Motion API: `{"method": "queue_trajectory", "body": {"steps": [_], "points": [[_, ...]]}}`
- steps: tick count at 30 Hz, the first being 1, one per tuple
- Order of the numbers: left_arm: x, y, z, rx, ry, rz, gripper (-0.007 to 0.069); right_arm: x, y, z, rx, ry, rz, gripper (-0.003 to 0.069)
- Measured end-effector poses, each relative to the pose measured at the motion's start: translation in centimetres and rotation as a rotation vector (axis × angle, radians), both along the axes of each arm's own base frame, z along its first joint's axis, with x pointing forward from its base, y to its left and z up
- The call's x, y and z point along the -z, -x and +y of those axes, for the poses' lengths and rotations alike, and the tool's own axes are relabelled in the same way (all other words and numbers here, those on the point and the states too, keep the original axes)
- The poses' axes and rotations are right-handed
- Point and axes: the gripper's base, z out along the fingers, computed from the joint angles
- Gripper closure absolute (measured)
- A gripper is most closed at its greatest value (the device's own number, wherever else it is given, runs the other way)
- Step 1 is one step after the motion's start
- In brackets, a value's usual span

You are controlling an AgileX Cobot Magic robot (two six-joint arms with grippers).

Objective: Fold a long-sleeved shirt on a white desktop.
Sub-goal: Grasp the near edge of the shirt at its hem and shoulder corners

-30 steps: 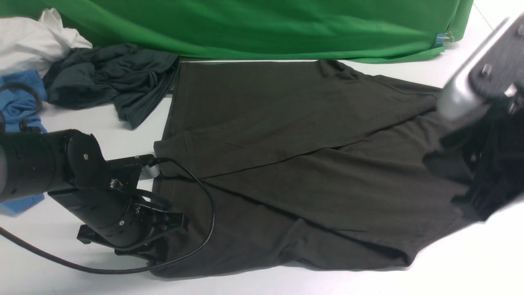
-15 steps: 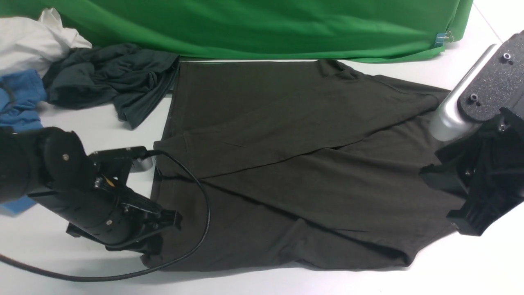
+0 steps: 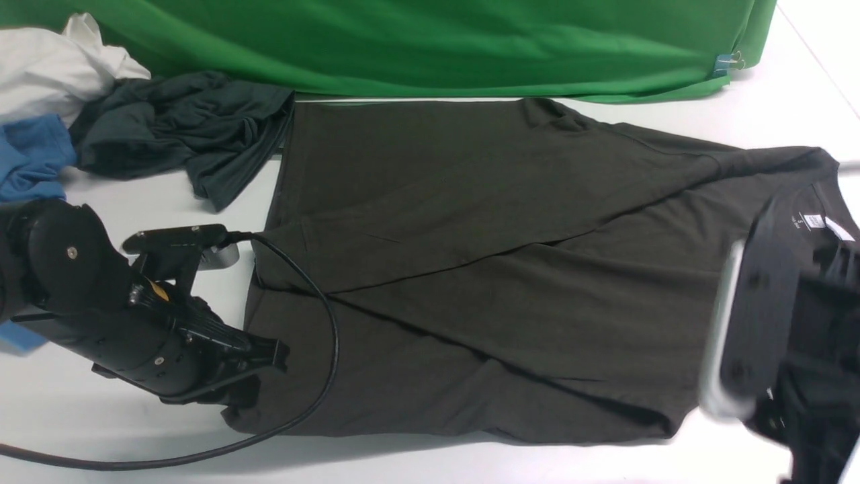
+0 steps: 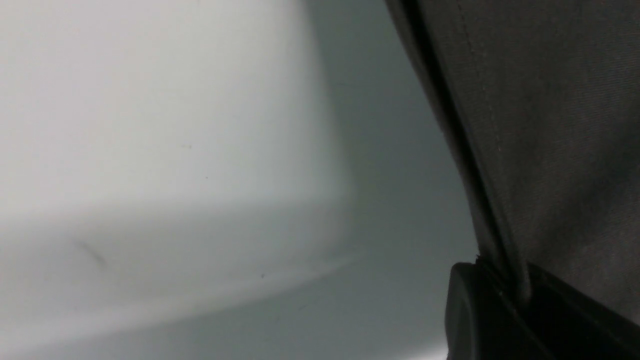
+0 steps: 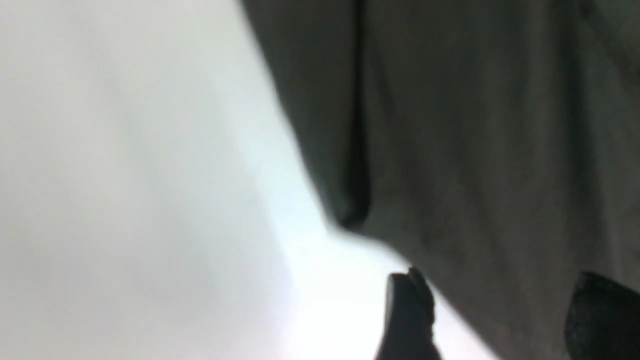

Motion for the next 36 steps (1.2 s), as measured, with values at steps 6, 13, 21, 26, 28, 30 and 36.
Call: {"method": "queue_trajectory", "body": {"steps": [6,13,21,26,28,30,36], "points": [[0.0,0.0,0.0,0.007,-0.002,-0.004,0.0586,2.3,0.5,-0.8,-0.045,0.089,-0.003,0.0256],[0.0,-0.1,0.0,0.006,-0.003,-0.012,0.0586,5.4,-0.1,-0.1,-0.099,0.077,-0.004,0.0256],[0.0,-0.1,0.0,0.007,-0.004,-0.014,0.0586,8.9,-2.0,1.6,-0.181,0.1,0.033,0.0254],[0.0,-0.1,0.0,0.007,-0.004,-0.014,0.0586,11.1,-2.8,2.3,-0.19,0.118,0.086,0.0254],[0.0,-0.1,0.0,0.01,-0.004,-0.014,0.0586,11.3,-3.2,2.6,-0.185,0.101,0.077,0.0255],[0.0,-0.1,0.0,0.013,-0.005,-0.015,0.0586,11.6,-3.5,2.9,-0.17,0.093,0.081,0.027],[0.0,-0.1,0.0,0.013,-0.004,-0.015,0.0586,11.4,-4.1,3.0,-0.137,0.124,0.129,0.0522]]}}
